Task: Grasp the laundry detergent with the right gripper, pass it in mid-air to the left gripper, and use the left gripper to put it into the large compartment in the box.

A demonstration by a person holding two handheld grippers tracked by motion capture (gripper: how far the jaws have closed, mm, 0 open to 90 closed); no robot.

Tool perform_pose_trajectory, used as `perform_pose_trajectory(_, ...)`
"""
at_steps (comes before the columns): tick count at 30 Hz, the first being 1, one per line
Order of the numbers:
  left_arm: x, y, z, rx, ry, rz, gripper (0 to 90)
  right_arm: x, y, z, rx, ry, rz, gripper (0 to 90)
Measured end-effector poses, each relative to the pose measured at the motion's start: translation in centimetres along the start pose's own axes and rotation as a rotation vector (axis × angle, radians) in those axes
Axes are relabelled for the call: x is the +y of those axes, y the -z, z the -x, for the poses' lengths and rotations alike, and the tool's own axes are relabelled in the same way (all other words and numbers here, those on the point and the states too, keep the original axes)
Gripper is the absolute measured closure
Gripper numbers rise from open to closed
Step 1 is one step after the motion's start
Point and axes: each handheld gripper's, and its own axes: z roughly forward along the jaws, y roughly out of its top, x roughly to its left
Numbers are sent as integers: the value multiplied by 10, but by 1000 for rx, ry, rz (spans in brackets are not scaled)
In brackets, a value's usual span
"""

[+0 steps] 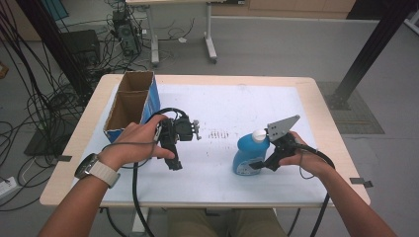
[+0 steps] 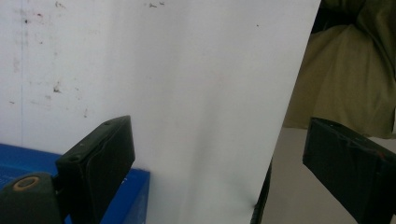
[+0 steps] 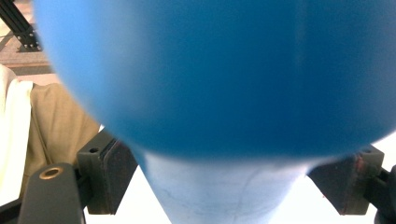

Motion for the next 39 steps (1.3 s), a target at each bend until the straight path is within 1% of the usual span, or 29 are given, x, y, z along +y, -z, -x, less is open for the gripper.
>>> perform_pose_trajectory(5,0,0,0,0,0,1,94,1,-1,0,2,7,13,197)
perform_pose_trajectory(10,-1,0,0,2,1,1,94,-1,-2,0,5,0,30,215)
perform_pose_trajectory(16,0,0,0,1,1,3,95,-2,-4,-1,12,8,34,252)
perform_pose_trajectory(32,0,0,0,1,0,1,95,-3,-5,0,13,11,30,274)
perform_pose_trajectory(39,0,0,0,0,1,1,96,-4,-6,1,10,14,38,312)
